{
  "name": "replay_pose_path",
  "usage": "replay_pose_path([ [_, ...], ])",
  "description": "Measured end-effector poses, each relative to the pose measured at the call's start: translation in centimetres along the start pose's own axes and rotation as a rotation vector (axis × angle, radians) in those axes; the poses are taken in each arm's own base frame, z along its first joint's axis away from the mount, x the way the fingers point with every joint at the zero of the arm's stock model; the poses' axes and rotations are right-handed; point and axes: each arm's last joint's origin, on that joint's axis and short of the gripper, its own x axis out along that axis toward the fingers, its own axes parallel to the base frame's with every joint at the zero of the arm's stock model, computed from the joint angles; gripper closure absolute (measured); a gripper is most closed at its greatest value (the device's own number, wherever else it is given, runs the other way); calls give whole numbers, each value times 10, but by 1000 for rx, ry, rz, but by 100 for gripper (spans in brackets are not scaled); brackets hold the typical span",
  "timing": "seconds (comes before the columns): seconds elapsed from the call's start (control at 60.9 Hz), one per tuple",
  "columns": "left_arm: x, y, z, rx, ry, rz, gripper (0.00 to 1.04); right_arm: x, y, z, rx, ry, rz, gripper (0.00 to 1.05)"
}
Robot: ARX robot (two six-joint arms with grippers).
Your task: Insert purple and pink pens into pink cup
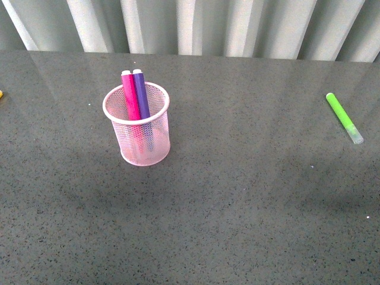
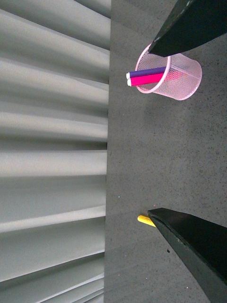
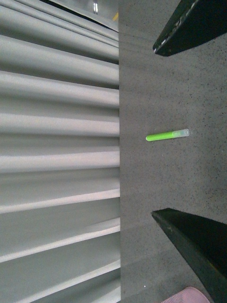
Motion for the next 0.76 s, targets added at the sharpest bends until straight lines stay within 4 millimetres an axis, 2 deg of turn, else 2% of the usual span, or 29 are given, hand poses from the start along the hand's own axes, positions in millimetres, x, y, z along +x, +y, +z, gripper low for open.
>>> replay_pose_path([
  [0.755, 0, 0, 0, 0, 0, 0, 7, 0, 0, 0, 0, 0, 0, 7],
])
